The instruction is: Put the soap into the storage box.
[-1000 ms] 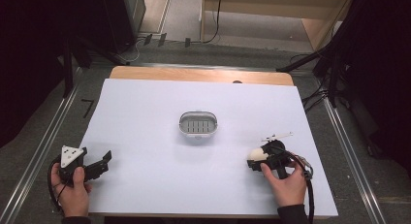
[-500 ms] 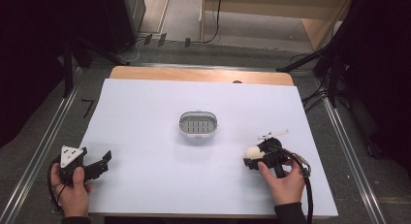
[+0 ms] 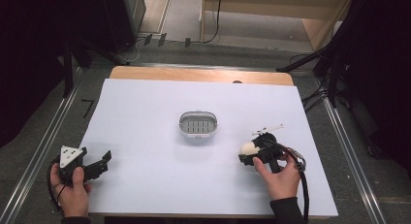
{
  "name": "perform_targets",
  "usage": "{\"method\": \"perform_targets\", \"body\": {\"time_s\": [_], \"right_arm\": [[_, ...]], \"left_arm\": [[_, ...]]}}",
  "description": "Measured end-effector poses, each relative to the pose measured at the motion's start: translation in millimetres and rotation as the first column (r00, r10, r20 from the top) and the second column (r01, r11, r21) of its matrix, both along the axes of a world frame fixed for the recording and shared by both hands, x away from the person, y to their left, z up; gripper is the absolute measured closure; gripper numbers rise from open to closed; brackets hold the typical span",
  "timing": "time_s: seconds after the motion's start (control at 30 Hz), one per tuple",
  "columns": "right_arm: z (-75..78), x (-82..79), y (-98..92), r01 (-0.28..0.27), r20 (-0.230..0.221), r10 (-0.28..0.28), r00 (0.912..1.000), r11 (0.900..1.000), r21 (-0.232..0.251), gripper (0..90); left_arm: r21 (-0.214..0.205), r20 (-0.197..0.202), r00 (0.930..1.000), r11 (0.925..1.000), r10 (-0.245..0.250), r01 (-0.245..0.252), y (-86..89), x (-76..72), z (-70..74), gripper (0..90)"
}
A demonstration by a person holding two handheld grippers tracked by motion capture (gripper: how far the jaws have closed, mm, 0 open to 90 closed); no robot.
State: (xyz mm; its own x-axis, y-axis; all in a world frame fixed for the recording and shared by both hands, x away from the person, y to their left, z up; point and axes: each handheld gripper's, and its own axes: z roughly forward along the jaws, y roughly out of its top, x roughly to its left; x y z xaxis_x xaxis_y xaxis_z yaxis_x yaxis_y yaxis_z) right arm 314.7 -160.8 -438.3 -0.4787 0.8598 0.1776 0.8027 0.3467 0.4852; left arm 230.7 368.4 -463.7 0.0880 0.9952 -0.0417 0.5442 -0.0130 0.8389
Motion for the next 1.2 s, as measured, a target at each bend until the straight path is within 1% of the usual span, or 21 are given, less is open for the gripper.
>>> {"method": "perform_targets", "body": {"time_s": [0.2, 0.43, 0.6, 0.77, 0.93, 0.97, 1.2], "right_arm": [[6.6, 5.8, 6.8, -0.021, -0.002, 0.021, 0.9998, 0.9998, -0.005, 24.4], [10.2, 10.8, 14.3, -0.024, -0.012, 0.024, 0.9996, 0.9997, -0.008, 24.4], [14.1, 15.7, 20.0, -0.035, -0.005, 0.035, 0.9994, 0.9994, -0.005, 24.4], [17.4, 19.0, 25.3, -0.039, -0.009, 0.039, 0.9992, 0.9992, 0.0, 24.5], [19.9, 23.2, 32.4, -0.055, -0.004, 0.055, 0.9985, 0.9985, 0.002, 24.4], [21.1, 23.9, 34.4, -0.055, -0.008, 0.055, 0.9985, 0.9985, 0.004, 24.4], [28.7, 29.0, 43.4, -0.068, 0.0, 0.068, 0.9977, 0.9976, 0.01, 24.4]], "left_arm": [[-0.001, 0.001, 1.0, 1.0, 0.0, 0.0, 0.0, -0.1, 0.0, 13.9], [-0.005, 0.002, 1.0, 1.0, -0.002, 0.002, 0.6, -0.1, 0.0, 13.9], [-0.004, 0.002, 1.0, 1.0, -0.002, 0.002, 0.6, -0.1, 0.0, 13.9], [-0.004, 0.002, 1.0, 1.0, -0.001, 0.001, 0.6, -0.1, 0.0, 13.9], [-0.004, 0.001, 1.0, 1.0, -0.002, 0.002, 0.7, -0.1, 0.0, 13.9], [-0.004, 0.001, 1.0, 1.0, -0.002, 0.002, 0.7, -0.1, 0.1, 13.9], [-0.005, 0.0, 1.0, 1.0, -0.002, 0.002, 0.8, -0.1, 0.1, 13.9]]}}
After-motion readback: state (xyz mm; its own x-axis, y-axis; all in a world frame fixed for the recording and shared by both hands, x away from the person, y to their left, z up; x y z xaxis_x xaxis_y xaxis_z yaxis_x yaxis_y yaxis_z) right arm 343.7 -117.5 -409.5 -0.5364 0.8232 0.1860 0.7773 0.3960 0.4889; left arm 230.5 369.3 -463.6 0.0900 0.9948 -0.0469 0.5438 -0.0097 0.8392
